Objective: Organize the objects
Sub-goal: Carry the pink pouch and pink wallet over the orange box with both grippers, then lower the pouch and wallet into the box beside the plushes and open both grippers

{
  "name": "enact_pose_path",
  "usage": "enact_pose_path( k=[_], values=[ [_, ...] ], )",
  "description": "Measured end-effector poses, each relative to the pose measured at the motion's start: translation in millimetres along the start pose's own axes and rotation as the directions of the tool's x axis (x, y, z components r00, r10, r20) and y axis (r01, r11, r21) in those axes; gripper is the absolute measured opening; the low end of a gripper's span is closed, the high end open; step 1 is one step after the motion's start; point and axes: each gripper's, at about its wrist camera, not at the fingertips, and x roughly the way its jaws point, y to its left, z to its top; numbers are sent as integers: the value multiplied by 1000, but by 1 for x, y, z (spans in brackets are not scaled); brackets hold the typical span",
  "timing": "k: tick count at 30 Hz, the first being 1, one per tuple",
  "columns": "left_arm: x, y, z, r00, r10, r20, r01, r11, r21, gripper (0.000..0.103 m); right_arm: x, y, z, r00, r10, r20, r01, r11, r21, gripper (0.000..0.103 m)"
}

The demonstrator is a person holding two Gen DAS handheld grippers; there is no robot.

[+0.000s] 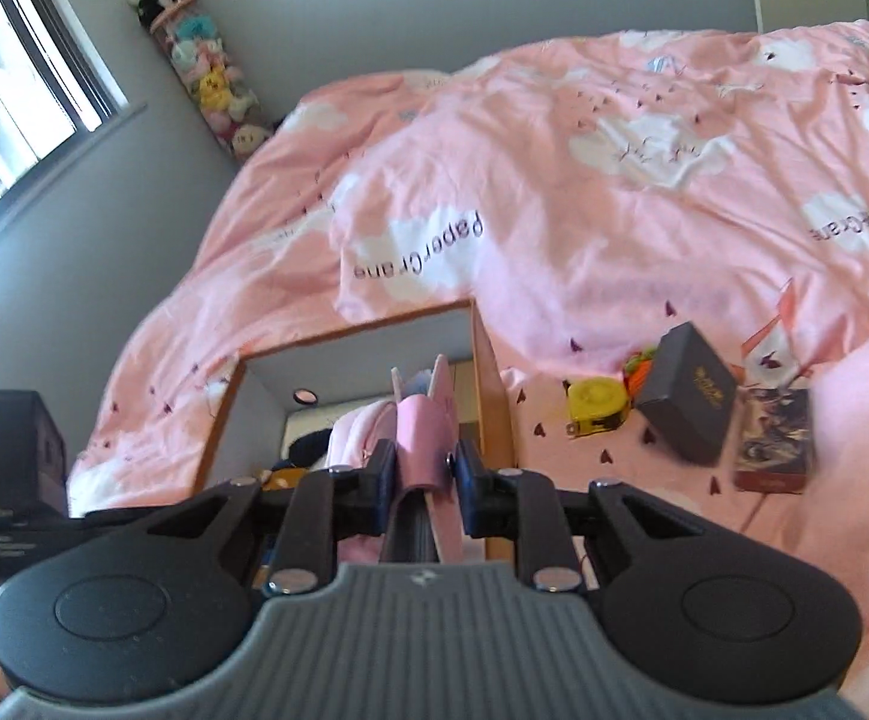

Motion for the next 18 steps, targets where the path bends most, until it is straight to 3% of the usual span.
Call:
enact_pose_path(
  k=[6,11,18],
  values=[
    [15,12,6,1000,-18,-11,17,1000,-23,31,44,1,-1,996,-71,-44,70,997,-41,22],
    [16,20,4,999,-38,0,38,999,-19,32,57,-6,2,994,-53,-95,52,999,-8,22],
    [26,32,0,1000,-30,6,31,999,-42,35,69,1,-1,989,-106,-103,101,993,-56,23]
  ],
)
